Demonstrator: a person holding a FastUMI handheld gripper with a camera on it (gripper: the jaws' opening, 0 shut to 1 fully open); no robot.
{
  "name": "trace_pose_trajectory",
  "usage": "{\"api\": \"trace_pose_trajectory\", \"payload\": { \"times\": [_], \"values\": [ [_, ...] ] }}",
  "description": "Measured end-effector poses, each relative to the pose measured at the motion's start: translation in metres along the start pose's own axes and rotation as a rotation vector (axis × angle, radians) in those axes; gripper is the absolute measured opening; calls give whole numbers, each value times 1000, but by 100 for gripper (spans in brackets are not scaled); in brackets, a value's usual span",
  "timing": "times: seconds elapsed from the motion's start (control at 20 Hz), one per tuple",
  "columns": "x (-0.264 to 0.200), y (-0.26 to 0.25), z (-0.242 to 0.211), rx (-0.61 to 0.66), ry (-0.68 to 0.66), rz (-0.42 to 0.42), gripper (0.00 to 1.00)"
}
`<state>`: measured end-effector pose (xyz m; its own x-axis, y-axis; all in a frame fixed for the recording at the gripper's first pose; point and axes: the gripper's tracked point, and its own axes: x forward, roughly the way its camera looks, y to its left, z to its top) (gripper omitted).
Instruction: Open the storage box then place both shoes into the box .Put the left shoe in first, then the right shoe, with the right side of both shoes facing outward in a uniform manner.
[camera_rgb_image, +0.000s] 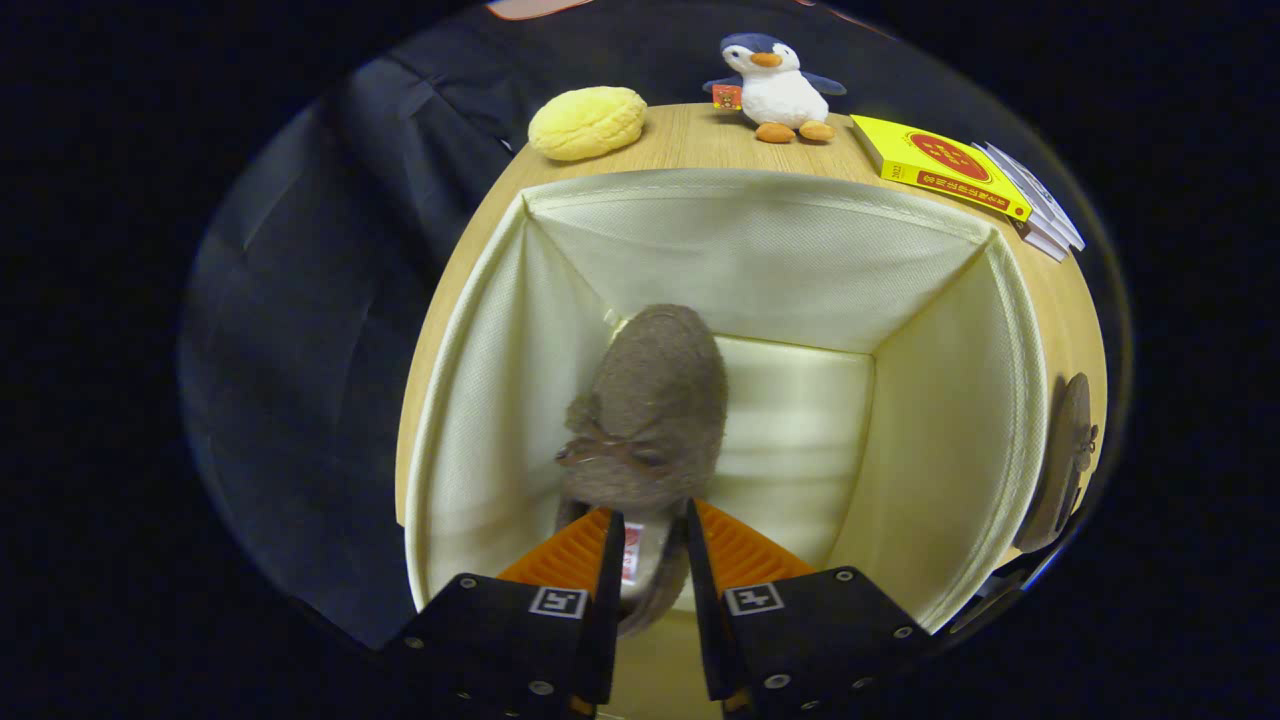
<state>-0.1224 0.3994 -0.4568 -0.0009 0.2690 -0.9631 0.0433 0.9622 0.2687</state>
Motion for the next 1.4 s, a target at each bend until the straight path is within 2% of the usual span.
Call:
{"api": "trace_pose_trajectory", "payload": {
  "times": [0.1,0.3,0.4,0.5,0.7,1.0,1.2,1.35,1.4],
  "values": [
    [-21,5,1,23,-13,80,51],
    [-76,-9,11,5,-116,192,68],
    [-104,-31,15,2,-186,223,77],
    [-124,-67,17,14,-244,221,84],
    [-142,-170,12,76,-333,118,93],
    [-148,-311,-16,149,-390,-88,95],
    [-136,-376,-40,157,-364,-197,95],
    [-119,-407,-57,183,-320,-227,92],
    [-112,-415,-62,192,-307,-228,89]
  ]
}}
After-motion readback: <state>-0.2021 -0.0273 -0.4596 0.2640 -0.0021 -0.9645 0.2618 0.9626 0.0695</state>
